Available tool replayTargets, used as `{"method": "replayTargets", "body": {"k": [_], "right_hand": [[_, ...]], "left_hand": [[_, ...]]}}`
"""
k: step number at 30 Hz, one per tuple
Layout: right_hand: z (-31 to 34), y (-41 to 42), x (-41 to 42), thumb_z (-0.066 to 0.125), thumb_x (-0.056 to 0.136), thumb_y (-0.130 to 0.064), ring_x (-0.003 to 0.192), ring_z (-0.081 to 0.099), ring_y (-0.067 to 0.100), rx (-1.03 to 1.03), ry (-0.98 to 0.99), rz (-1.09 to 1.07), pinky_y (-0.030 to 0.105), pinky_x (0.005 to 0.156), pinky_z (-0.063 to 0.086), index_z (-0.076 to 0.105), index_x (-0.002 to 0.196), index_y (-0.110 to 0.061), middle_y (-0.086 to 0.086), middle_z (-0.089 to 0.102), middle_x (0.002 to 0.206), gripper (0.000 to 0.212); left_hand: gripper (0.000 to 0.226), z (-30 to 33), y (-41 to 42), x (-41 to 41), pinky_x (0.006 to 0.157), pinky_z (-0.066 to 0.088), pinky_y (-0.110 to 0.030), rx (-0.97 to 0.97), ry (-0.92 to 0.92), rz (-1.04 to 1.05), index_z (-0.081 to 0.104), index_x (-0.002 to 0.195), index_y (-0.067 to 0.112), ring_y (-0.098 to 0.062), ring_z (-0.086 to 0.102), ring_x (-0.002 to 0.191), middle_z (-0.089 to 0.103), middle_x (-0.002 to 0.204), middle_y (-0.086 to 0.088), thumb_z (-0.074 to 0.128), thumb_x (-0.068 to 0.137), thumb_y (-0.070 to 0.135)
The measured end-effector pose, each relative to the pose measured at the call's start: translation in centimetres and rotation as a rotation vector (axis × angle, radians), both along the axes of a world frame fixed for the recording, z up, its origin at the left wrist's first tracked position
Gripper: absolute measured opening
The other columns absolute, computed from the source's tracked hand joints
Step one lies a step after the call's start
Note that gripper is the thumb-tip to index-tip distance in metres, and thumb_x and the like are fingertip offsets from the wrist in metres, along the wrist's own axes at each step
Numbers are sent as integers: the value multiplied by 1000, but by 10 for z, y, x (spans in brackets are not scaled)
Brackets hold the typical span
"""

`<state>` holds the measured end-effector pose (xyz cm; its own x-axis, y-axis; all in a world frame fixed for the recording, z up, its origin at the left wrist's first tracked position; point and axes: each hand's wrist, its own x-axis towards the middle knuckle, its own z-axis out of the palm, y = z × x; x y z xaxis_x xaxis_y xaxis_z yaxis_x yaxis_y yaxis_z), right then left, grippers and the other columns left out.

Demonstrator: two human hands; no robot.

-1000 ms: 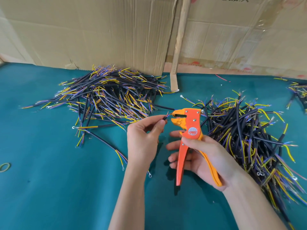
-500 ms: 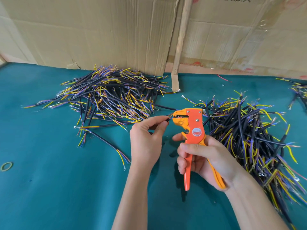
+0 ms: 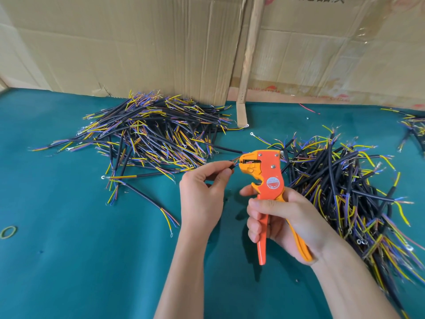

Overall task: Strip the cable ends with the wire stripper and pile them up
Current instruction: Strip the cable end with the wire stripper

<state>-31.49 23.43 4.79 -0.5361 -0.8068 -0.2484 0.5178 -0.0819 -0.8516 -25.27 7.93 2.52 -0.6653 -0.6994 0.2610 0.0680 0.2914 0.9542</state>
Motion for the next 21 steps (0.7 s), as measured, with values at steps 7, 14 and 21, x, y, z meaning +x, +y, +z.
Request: {"method": "replayTargets", "body": {"k": [7, 14, 21], "right_hand": [[3, -4, 2, 80, 77, -27, 38, 32, 15, 24, -17, -47, 23, 40, 34, 76, 96, -8, 3, 36, 57, 27], [1, -4, 2, 87, 71, -18, 43, 48, 23, -56, -42, -80, 31, 43, 43, 76, 95, -6, 12, 51, 62, 29], [1, 7, -9, 93, 62, -16, 70, 66, 39, -90, -48, -69, 49, 68, 58, 72, 97, -5, 28, 65, 87, 42]], "left_hand": [[24, -1, -1, -1, 66, 47, -20, 40, 31, 0, 80, 92, 27, -2, 63, 69, 77, 82, 13, 71, 89, 4], [25, 0, 4, -2, 69, 46, -11, 3, 11, 51, 80, 89, 29, 2, 63, 69, 75, 79, 18, 73, 88, 5], [27, 0, 2, -3, 70, 49, -14, 71, 14, 92, 78, 91, 30, -2, 65, 70, 73, 75, 16, 74, 86, 3]]}}
